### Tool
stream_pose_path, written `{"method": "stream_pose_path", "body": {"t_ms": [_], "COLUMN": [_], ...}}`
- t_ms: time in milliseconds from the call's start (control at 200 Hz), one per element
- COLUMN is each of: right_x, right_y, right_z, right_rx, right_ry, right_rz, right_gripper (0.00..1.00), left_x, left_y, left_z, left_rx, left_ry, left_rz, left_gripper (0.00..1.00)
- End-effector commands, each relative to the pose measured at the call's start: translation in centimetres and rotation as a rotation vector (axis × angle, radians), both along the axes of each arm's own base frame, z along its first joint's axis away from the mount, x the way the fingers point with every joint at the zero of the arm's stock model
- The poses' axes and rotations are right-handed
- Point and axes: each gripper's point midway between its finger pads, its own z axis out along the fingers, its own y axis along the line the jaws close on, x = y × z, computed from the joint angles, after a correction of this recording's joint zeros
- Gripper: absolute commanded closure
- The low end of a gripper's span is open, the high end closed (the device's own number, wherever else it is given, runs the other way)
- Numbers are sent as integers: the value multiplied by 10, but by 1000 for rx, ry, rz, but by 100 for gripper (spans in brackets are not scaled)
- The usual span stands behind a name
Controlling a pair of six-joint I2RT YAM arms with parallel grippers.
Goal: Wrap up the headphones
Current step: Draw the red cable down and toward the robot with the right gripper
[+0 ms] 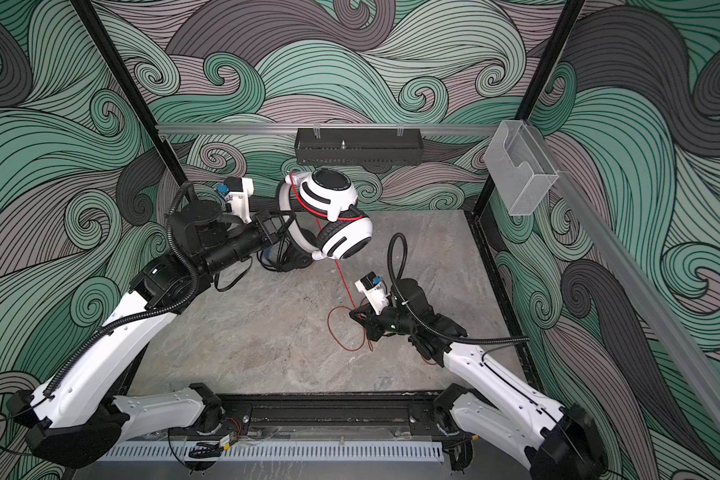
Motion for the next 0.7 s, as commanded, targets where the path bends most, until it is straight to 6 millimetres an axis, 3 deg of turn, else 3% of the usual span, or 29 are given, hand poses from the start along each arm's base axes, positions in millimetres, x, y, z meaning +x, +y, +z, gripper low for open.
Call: {"method": "stream_pose_path", "body": {"t_ms": [0, 290, 495, 695], "right_x": [-1, -22, -33, -41], "right_y": [-7, -2, 4, 16], "right_z": [9, 19, 49, 73], "right_rx": [-71, -226, -308, -405], "right_ry": [-76, -181, -288, -411], "right_rz": [-19, 38, 90, 156], "right_gripper": [100, 100, 100, 100], "left_x": [9, 46, 61, 70], "left_y": [23, 43, 61, 67], "left_z": [54, 30, 5, -15], "left_rx": [-132, -12, 165, 293], "left_ry": [-95, -51, -52, -49], "left_rz": [132, 328, 447, 486], "left_gripper": [100, 100, 100, 100]}}
